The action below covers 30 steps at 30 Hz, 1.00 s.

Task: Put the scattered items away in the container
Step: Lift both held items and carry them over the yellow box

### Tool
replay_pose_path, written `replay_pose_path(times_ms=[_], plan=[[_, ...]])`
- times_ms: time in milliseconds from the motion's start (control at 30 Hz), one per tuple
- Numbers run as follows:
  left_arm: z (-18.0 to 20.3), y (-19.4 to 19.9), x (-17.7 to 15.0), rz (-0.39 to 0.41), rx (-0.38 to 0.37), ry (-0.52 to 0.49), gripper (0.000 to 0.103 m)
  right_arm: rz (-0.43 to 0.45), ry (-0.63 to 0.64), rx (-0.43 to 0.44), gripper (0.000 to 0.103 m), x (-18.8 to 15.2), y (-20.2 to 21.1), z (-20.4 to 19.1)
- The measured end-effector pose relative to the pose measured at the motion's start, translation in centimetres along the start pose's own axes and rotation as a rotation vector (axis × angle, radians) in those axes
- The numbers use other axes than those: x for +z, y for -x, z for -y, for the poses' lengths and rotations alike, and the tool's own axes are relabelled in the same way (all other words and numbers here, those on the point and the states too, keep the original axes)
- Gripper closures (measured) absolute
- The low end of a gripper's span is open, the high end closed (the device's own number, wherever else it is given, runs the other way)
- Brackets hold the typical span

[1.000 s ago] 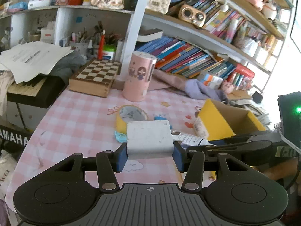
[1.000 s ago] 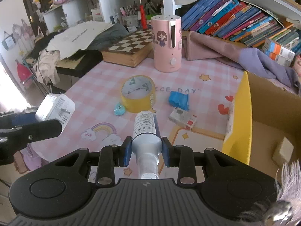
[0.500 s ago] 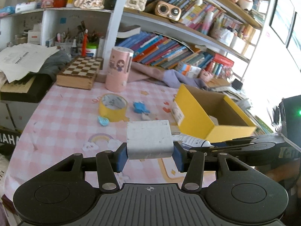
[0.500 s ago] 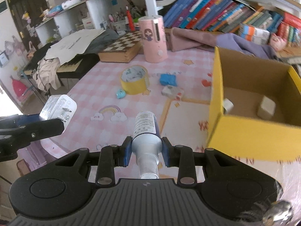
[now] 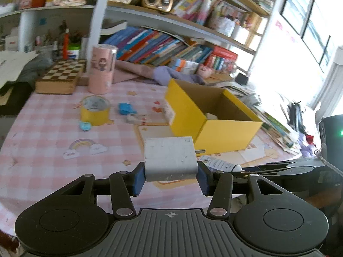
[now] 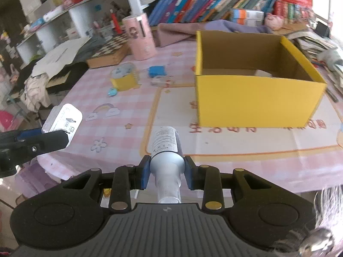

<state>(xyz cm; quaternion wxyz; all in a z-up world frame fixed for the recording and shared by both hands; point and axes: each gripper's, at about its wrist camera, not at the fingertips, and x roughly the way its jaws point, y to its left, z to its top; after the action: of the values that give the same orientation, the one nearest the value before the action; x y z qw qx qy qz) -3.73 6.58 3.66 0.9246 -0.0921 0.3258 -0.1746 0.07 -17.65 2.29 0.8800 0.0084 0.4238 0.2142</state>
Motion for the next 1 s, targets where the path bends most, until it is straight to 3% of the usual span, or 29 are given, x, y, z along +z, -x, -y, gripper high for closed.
replay_pose_path(times_ms=[533,1000], plan=[[4.9,-4.2,0.5,-0.069,-0.166,-0.099,0.054,0.02,-0.158,-0.144,0.073,-2.9,3.6,5.6],[8.6,-6.8,1.9,-0.074,-0.201,-0.148,0.054,0.062,-0.198,-0.176,0.073,-2.0,4.8,10.1]])
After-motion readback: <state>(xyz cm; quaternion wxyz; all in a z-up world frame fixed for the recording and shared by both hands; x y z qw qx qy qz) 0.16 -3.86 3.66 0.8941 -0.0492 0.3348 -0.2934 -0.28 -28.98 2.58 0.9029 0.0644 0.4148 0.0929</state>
